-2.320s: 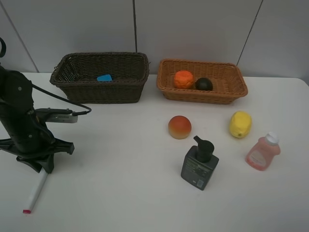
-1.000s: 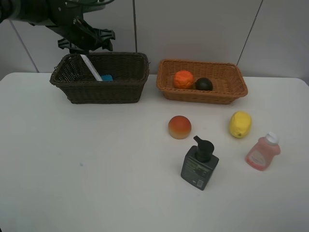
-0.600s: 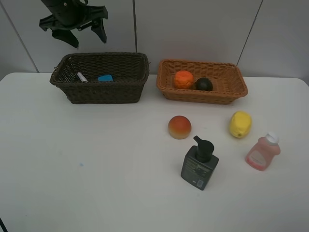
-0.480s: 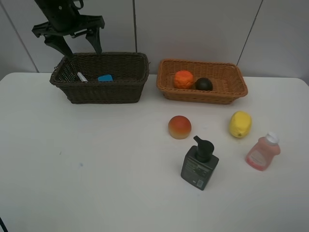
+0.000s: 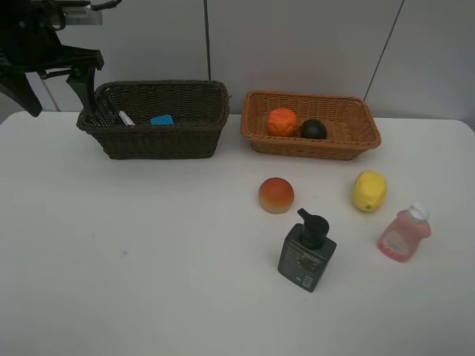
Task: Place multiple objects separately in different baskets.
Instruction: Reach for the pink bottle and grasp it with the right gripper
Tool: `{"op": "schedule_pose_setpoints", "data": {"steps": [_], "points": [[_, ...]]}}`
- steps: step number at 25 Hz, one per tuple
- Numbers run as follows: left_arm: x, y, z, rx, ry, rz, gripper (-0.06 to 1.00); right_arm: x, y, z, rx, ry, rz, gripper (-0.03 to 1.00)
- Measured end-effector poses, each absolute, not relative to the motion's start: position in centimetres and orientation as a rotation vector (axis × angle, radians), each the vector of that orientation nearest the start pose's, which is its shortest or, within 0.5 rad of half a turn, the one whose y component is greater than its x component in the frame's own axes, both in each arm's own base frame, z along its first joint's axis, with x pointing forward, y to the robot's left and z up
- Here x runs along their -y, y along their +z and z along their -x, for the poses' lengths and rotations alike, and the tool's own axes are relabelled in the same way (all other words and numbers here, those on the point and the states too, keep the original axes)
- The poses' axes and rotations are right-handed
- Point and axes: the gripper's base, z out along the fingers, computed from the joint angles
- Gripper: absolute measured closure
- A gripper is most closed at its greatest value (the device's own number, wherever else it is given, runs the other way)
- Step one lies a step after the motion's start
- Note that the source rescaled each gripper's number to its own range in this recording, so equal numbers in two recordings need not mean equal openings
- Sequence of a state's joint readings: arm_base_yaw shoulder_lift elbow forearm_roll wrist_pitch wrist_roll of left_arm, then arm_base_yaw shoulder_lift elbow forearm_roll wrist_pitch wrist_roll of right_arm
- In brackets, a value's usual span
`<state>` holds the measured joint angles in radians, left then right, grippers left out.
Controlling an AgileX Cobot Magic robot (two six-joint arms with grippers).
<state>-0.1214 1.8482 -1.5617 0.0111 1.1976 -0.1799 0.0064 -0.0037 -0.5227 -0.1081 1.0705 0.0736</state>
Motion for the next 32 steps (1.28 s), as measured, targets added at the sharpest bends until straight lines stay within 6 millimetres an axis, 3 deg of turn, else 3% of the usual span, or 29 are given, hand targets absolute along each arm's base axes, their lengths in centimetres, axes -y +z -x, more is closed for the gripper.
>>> {"op": "schedule_pose_setpoints", "data": {"steps": [5,11,21,26,32], "points": [[1.7,28.3,-30.4,-2.980,0.017,0.141,-0.05,0.9,28.3,0.9,-2.023,-0.078,-0.075,-0.03],[1.4,30.6,-20.3,-2.877,-0.036,-0.013,-0.05,0.9,28.3,0.9,-2.023,-0.078,-0.075,-0.03],[0.8,31.3,-5.5,-2.463,-0.089,-0.118,-0.05,0.9,28.3,0.9,-2.023,-0.078,-0.075,-0.03],[0.5,30.0,-1.4,-2.236,-0.065,-0.154,-0.05,0.9,28.3,0.9,-2.023,-0.078,-0.075,-0.03],[0.4,27.9,0.4,-2.070,-0.063,-0.144,-0.05,0.9,28.3,0.9,-2.023,-0.078,-0.075,-0.03]]}}
